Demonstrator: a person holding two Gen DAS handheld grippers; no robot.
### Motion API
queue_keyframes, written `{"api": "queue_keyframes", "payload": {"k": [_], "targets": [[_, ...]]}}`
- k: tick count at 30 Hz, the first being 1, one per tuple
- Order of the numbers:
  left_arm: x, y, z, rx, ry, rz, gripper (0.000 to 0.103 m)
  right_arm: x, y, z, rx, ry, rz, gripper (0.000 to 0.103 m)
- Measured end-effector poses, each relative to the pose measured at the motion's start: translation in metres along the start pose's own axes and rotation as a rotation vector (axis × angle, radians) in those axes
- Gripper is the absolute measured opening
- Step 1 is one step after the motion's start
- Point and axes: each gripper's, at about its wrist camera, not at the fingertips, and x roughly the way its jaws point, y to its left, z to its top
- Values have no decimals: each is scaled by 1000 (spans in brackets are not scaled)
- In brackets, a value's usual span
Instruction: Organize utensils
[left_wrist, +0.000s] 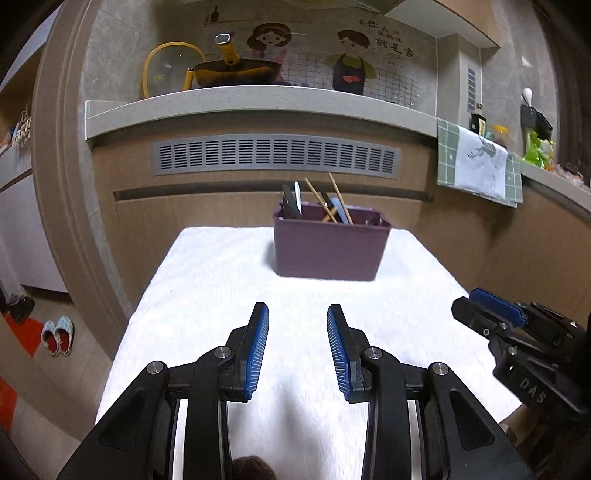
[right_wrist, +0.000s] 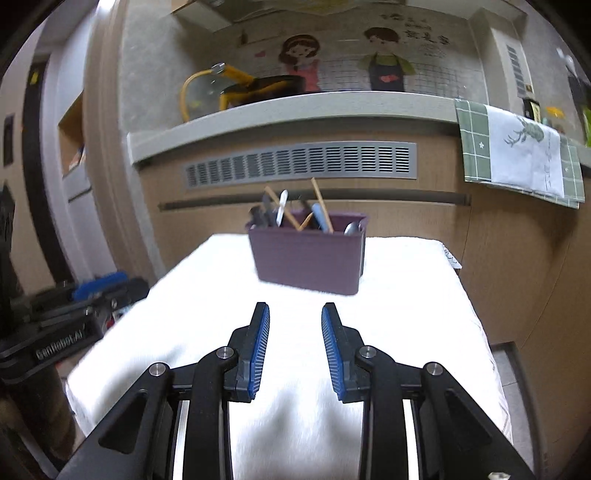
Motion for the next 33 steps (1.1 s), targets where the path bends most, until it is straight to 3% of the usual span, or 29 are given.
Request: {"api": "queue_keyframes", "payload": {"k": [12,33], "targets": [[-10,-11,-11,14,24,-8,34,-22,7,-16,-21,-12,-22,28],[-5,-11,-12,15,48,-21,34,-21,6,-18,-11,5,-30,28]]}}
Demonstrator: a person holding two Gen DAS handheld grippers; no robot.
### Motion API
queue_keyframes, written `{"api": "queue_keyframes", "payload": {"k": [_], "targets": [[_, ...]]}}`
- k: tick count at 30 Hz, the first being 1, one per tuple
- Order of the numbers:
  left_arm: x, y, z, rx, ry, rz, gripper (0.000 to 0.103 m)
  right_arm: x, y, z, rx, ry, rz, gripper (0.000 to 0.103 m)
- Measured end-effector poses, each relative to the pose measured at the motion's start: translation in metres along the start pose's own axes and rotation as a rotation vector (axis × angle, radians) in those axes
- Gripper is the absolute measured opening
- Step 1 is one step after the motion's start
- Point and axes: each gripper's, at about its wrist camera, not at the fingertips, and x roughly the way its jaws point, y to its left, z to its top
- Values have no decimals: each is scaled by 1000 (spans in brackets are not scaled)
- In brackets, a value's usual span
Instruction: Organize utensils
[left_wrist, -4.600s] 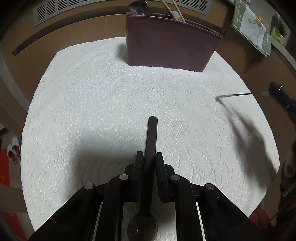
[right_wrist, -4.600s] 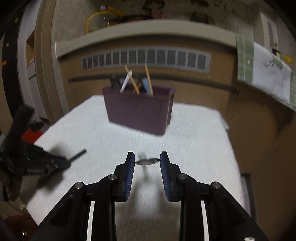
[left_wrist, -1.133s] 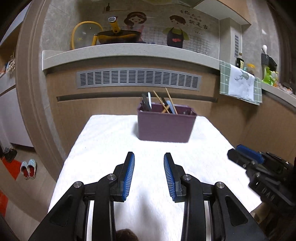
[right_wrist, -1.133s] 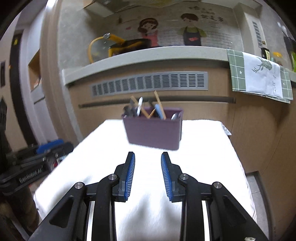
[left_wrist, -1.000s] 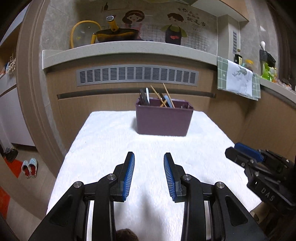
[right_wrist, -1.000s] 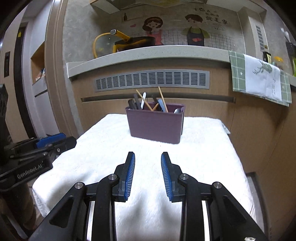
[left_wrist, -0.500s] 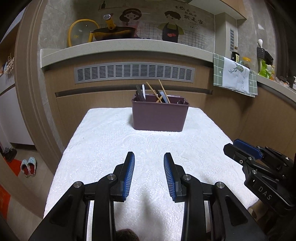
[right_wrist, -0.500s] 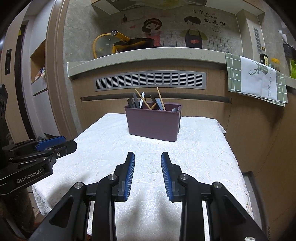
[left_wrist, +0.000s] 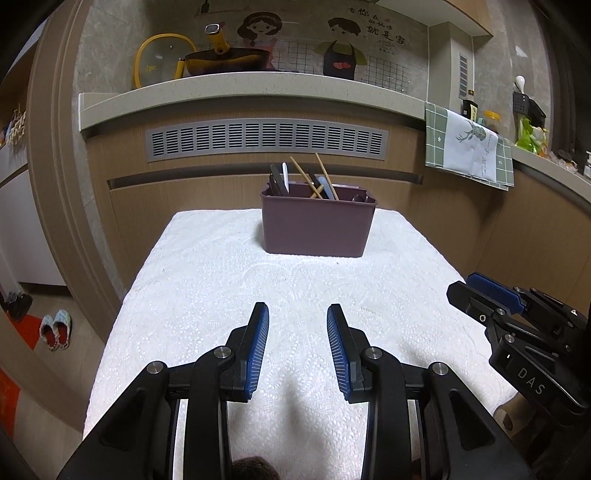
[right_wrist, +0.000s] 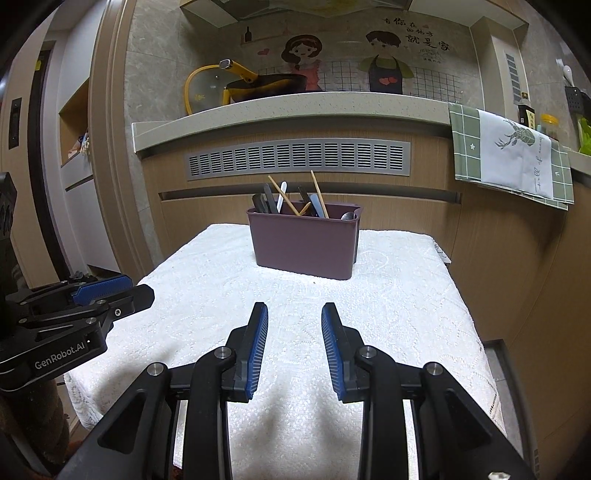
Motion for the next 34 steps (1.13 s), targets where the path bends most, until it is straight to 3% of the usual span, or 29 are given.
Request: {"api": "queue_keyframes", "payload": {"k": [34], "targets": [[4,-2,-4,9,0,-8,34,0,-9,1,22,2,-31,29]]}}
